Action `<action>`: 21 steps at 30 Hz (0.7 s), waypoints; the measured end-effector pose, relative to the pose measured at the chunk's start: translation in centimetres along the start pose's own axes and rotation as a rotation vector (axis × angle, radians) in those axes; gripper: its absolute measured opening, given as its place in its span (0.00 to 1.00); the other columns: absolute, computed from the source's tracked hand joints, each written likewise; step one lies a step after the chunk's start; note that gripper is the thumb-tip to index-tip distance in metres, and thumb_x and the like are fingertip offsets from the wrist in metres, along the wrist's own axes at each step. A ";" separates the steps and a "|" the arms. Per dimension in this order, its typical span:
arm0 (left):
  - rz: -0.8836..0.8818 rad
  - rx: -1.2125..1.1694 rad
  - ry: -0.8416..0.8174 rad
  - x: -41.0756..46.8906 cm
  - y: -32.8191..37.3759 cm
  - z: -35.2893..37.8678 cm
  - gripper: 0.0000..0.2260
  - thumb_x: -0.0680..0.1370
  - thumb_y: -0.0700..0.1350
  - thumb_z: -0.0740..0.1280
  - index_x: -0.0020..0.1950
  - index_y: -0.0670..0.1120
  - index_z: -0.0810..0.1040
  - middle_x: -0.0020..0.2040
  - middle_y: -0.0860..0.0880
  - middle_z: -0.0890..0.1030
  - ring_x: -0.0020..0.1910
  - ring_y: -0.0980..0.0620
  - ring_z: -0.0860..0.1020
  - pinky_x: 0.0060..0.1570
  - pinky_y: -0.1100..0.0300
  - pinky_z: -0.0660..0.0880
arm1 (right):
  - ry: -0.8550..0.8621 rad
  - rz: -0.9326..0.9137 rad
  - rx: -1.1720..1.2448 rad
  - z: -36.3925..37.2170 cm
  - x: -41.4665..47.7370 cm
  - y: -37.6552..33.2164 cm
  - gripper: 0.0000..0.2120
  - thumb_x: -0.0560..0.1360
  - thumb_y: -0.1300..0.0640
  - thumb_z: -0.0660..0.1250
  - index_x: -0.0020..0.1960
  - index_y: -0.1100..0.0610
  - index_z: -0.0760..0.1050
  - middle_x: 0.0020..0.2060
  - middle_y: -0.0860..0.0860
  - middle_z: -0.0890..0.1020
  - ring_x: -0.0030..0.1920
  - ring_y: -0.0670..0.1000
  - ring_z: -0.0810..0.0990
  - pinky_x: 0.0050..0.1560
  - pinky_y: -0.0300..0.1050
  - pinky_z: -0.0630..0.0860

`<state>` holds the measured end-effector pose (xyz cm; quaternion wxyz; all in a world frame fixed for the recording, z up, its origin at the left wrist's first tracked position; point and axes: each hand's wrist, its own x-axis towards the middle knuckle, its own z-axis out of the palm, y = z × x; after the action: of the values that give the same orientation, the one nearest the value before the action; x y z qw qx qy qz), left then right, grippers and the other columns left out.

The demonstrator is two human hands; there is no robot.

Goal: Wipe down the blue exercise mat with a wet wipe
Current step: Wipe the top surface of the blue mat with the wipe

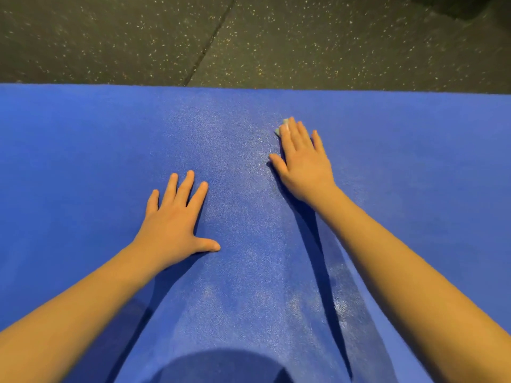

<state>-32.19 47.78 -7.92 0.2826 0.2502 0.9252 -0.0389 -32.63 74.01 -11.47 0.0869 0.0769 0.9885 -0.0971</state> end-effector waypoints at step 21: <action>0.005 0.025 0.049 -1.7 2.6 1.4 0.50 0.70 0.70 0.62 0.79 0.44 0.41 0.79 0.45 0.38 0.77 0.41 0.38 0.74 0.43 0.47 | -0.026 0.004 -0.002 0.7 -5.8 0.5 0.32 0.82 0.41 0.50 0.79 0.57 0.47 0.78 0.54 0.47 0.78 0.54 0.44 0.75 0.50 0.38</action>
<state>-28.97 49.01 -7.98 0.2570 0.2570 0.9306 -0.0435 -26.75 73.61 -11.14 0.1000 0.0776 0.9872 -0.0971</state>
